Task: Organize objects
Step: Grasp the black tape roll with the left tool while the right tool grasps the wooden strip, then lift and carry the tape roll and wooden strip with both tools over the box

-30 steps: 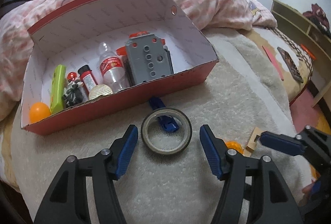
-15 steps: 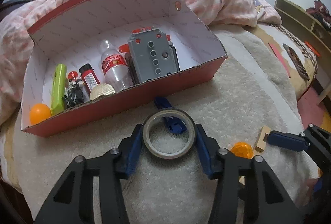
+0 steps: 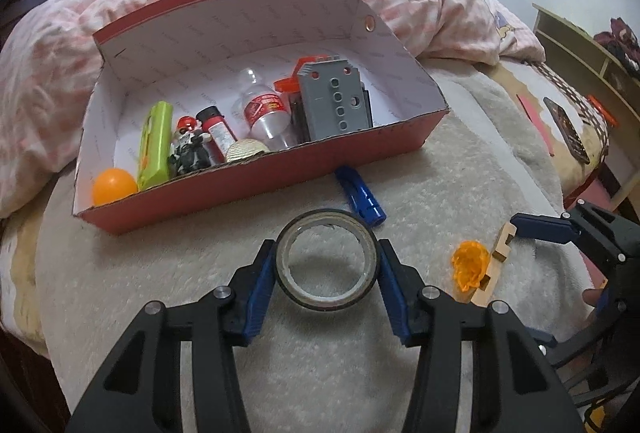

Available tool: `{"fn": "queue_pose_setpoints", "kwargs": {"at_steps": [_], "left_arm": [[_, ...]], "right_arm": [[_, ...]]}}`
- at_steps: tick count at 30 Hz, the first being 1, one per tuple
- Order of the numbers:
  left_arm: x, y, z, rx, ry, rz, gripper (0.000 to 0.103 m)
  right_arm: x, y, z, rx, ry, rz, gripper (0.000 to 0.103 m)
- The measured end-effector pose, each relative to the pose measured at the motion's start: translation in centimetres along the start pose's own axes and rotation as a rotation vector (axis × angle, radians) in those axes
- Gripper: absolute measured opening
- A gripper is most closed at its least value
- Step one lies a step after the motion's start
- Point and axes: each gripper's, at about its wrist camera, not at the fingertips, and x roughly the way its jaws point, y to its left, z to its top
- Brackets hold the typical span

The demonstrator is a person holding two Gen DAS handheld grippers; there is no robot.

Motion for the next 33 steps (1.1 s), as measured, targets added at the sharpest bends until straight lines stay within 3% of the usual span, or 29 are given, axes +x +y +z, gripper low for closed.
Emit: {"fn": "queue_pose_setpoints", "kwargs": {"at_steps": [3,15,17,33], "left_arm": [[-0.1,0.0,-0.1,-0.002,0.0,-0.006,0.049],[-0.7,0.4,-0.3,-0.019,-0.015,-0.014,0.049],[-0.8,0.5,-0.3,-0.024,-0.019,-0.013,0.049],[-3.2,1.8,-0.2,-0.064,-0.072,-0.011,0.049]], "right_arm": [[0.0,0.7,0.0,-0.019,0.004,0.026,0.088],[1.0,1.5,-0.1,-0.016,0.052,-0.036,0.088],[1.0,1.4,0.0,-0.001,0.047,-0.046,0.079],[-1.6,3.0,0.3,0.052,-0.029,0.008,0.078]]}}
